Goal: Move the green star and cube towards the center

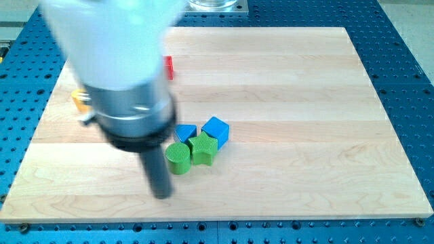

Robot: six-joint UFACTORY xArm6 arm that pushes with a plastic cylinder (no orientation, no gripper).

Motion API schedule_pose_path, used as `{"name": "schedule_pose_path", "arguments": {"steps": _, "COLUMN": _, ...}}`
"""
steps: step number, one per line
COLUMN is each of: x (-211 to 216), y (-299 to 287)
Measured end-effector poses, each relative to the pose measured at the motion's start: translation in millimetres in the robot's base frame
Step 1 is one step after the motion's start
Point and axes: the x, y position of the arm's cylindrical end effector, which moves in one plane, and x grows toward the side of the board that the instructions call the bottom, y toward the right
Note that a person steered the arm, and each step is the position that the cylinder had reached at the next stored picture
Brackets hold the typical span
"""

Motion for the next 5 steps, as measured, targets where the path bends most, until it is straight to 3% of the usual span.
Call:
{"name": "schedule_pose_path", "arguments": {"steps": 3, "x": -51.3, "y": 74.6}}
{"name": "schedule_pose_path", "arguments": {"steps": 4, "x": -102.8, "y": 64.2}}
{"name": "schedule_pose_path", "arguments": {"steps": 5, "x": -139.7, "y": 12.3}}
